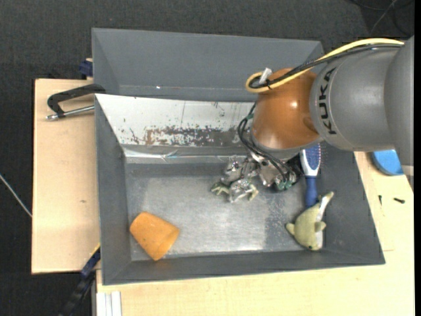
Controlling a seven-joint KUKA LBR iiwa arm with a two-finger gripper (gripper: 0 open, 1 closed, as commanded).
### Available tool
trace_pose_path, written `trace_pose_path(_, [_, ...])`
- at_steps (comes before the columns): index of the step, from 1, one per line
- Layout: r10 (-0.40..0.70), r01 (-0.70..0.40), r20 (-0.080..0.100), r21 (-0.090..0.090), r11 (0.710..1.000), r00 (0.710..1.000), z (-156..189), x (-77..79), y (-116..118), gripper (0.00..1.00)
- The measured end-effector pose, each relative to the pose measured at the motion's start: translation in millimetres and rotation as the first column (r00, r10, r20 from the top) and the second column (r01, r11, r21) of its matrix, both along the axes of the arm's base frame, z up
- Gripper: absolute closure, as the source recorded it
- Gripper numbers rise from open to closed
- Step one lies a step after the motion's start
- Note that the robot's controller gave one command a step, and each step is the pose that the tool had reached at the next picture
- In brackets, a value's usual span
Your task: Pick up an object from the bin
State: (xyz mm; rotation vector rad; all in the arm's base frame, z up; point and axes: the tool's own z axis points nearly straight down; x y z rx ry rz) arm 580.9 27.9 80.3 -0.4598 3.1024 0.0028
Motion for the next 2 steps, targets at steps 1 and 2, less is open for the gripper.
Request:
trace_pose_path(1, [-0.001,0.001,0.004,0.000,1.000,1.000,37,2.0,1,1.00])
trace_pose_path(2, [-0.002,0.002,0.007,-0.001,1.000,1.000,98,4.6,2,1.00])
